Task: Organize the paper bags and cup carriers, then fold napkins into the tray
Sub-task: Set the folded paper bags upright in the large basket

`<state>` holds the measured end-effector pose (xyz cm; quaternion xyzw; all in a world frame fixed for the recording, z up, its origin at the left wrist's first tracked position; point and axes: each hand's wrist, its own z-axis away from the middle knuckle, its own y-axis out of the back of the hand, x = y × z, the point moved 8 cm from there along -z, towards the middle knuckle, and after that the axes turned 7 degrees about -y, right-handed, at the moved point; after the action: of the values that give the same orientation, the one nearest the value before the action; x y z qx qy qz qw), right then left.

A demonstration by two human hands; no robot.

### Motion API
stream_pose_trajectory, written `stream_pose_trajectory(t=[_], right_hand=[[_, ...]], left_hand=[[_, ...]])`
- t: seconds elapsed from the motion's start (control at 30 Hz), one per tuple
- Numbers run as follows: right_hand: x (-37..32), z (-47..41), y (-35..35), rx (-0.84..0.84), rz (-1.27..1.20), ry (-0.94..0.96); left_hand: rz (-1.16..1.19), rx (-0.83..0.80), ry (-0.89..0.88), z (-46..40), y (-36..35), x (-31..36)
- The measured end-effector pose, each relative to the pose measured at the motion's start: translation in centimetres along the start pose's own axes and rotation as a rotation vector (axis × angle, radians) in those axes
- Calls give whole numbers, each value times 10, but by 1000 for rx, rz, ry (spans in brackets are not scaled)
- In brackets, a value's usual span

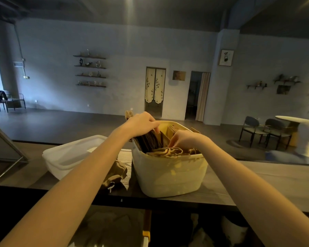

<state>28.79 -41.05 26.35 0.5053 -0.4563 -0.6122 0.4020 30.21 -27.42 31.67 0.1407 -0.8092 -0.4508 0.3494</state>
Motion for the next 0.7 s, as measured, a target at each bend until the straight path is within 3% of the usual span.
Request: stream_pose_trajectory(t=[0.33, 0.5, 0.7], right_hand=[[13, 14, 42, 429, 361, -151], [19, 7, 29, 329, 386, -152], [39, -8, 10, 152, 137, -128]], left_hand=[[55, 119, 10, 2, 3, -12], [70, 135, 2, 4, 2, -11], [76, 161, -3, 5, 2, -12]])
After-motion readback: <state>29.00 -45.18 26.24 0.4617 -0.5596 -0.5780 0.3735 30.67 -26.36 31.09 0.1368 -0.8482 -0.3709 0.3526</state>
